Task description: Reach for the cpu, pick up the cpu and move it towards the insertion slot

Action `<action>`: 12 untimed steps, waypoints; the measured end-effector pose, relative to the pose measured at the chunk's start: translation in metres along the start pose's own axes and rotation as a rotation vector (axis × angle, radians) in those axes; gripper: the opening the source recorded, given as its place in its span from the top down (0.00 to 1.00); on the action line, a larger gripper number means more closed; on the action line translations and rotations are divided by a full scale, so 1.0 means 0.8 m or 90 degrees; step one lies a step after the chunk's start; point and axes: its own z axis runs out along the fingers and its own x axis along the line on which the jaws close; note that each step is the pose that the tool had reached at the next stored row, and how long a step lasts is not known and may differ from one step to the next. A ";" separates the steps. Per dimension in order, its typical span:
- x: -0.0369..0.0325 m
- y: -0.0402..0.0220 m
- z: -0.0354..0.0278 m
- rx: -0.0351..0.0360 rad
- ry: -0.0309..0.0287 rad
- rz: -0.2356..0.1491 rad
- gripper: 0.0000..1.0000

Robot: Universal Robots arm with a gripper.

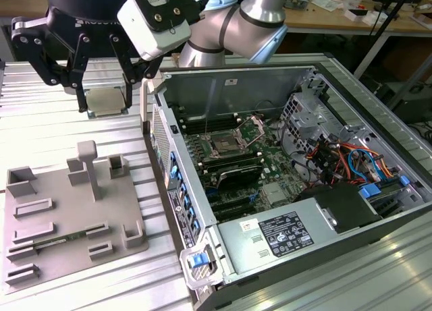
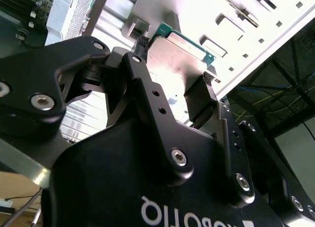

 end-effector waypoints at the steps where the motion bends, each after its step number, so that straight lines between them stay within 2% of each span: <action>1: -0.0013 -0.0001 -0.0001 0.0000 0.0000 0.000 0.45; 12: -0.0177 -0.0010 -0.0006 0.0000 0.0000 0.000 0.45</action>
